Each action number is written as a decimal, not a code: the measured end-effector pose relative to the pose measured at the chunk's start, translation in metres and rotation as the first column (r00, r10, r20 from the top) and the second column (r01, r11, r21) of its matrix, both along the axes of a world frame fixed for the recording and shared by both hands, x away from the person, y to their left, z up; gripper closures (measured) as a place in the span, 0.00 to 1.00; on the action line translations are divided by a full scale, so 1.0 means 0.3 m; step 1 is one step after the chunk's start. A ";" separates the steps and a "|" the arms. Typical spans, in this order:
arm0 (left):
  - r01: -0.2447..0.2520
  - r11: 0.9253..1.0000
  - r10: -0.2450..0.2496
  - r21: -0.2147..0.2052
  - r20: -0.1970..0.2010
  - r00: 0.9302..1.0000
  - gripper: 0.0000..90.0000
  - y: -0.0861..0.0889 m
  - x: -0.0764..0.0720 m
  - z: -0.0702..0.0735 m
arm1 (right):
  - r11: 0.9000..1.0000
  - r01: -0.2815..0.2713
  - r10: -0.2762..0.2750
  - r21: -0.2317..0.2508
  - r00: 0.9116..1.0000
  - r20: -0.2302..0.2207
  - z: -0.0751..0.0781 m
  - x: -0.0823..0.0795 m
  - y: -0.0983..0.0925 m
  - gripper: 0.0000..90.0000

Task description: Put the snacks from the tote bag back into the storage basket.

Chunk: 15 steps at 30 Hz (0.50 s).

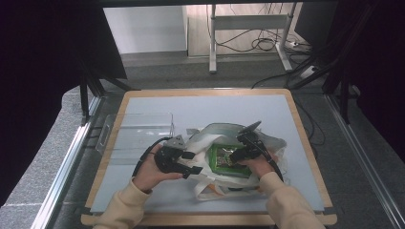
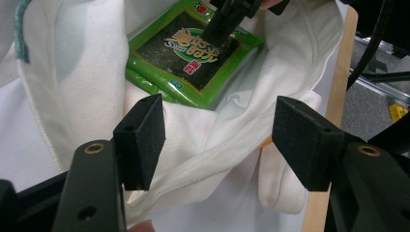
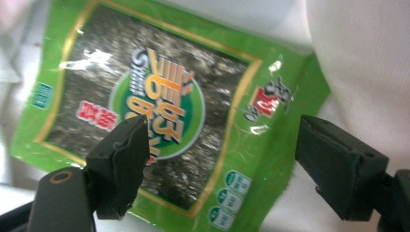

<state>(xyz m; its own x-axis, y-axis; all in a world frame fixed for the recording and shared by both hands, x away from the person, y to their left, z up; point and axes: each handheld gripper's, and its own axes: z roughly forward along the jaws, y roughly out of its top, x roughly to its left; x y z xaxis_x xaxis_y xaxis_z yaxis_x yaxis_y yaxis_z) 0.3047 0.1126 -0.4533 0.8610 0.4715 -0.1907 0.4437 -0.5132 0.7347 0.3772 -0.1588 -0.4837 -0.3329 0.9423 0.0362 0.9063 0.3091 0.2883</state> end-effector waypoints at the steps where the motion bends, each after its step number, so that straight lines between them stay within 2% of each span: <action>1: 0.001 1.000 -0.001 0.000 0.000 1.000 0.40 0.000 0.000 0.000 | 1.000 0.002 -0.002 0.000 1.000 -0.008 -0.005 -0.001 -0.004 0.22; 11: 0.003 1.000 -0.003 0.006 0.000 1.000 0.40 -0.004 0.000 -0.003 | 0.998 0.032 -0.030 0.059 0.999 -0.032 -0.035 -0.004 -0.025 0.24; 15: 0.005 1.000 -0.005 0.007 -0.001 1.000 0.40 -0.005 0.000 -0.003 | 0.997 0.032 -0.029 0.077 0.999 -0.032 -0.037 -0.004 -0.030 0.29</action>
